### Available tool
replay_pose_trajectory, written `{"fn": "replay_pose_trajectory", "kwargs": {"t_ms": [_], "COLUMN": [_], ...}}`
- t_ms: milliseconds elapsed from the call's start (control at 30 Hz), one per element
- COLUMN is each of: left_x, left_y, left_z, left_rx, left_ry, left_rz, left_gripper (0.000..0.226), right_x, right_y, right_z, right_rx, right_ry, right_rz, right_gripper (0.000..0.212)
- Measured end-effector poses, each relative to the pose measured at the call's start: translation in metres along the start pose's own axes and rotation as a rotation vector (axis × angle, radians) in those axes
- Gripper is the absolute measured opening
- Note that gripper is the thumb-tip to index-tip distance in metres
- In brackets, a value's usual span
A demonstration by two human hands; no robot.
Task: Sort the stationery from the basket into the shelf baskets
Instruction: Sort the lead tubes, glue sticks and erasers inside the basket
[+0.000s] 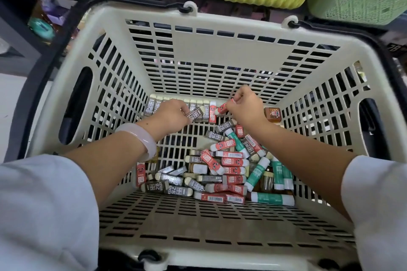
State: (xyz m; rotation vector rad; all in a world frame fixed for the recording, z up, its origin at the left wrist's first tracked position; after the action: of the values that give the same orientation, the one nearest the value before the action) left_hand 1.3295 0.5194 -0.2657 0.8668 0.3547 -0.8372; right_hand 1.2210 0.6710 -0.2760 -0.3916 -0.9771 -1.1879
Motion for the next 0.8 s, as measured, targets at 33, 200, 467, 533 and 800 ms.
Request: {"fn": "replay_pose_trajectory", "kwargs": {"t_ms": [33, 200, 467, 533, 800], "left_x": [0.000, 0.002, -0.001, -0.002, -0.003], "left_y": [0.000, -0.001, 0.002, 0.002, 0.005], "left_z": [0.000, -0.003, -0.005, -0.005, -0.006], "left_rx": [0.004, 0.029, 0.038, 0.040, 0.048], "left_ry": [0.008, 0.014, 0.000, 0.002, -0.009], "left_rz": [0.001, 0.010, 0.022, 0.023, 0.022], "left_gripper": [0.011, 0.009, 0.015, 0.016, 0.014], "right_x": [-0.002, -0.006, -0.011, -0.009, -0.005], "right_y": [0.000, 0.001, 0.005, 0.004, 0.003], "right_z": [-0.001, 0.002, -0.007, -0.008, -0.023], "right_rx": [-0.031, -0.157, -0.122, -0.061, 0.103], "right_ry": [-0.053, -0.168, -0.173, -0.051, 0.277], "right_rz": [-0.064, -0.206, -0.281, -0.209, -0.152], "right_gripper": [0.023, 0.031, 0.013, 0.014, 0.023]}}
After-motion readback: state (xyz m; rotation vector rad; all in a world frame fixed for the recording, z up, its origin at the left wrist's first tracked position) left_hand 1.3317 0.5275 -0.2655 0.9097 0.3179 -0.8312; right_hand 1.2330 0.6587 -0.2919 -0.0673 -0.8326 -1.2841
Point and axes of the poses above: each hand's wrist, its own y-axis away from the middle knuckle, its own z-axis out of the back of the hand, x = y × z, the point moved 2 cm from there along -y, towards the middle knuckle, and after that the axes turned 7 degrees about -y, right-handed, at the moved point
